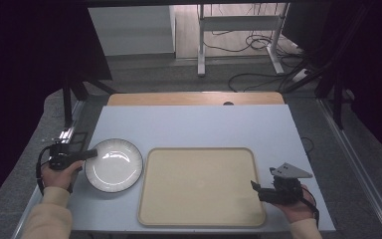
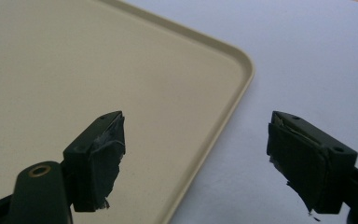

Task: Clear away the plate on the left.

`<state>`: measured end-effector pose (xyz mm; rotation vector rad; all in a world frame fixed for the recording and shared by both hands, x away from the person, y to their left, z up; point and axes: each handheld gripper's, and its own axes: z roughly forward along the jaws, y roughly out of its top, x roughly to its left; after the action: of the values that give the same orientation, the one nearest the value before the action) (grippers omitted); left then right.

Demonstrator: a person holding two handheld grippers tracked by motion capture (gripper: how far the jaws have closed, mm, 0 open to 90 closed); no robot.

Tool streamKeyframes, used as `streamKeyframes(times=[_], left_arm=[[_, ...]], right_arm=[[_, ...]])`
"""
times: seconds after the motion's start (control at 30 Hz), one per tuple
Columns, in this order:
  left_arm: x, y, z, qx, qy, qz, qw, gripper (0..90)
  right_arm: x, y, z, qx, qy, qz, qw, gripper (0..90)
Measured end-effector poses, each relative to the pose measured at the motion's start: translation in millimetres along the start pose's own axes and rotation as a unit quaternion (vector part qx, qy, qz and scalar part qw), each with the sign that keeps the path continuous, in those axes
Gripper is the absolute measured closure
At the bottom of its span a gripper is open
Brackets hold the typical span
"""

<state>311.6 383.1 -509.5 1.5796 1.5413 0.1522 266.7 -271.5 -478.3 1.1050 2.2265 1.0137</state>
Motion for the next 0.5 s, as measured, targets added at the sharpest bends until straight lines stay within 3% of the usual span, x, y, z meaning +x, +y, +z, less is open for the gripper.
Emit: streamKeyframes(times=[0.5], left_arm=[[-2.5,1.6,-6.8,-0.022,-0.002,0.003,0.9998,81.1]], right_arm=[[-0.9,0.2,-0.5,-0.002,-0.004,0.003,1.0000,19.6]])
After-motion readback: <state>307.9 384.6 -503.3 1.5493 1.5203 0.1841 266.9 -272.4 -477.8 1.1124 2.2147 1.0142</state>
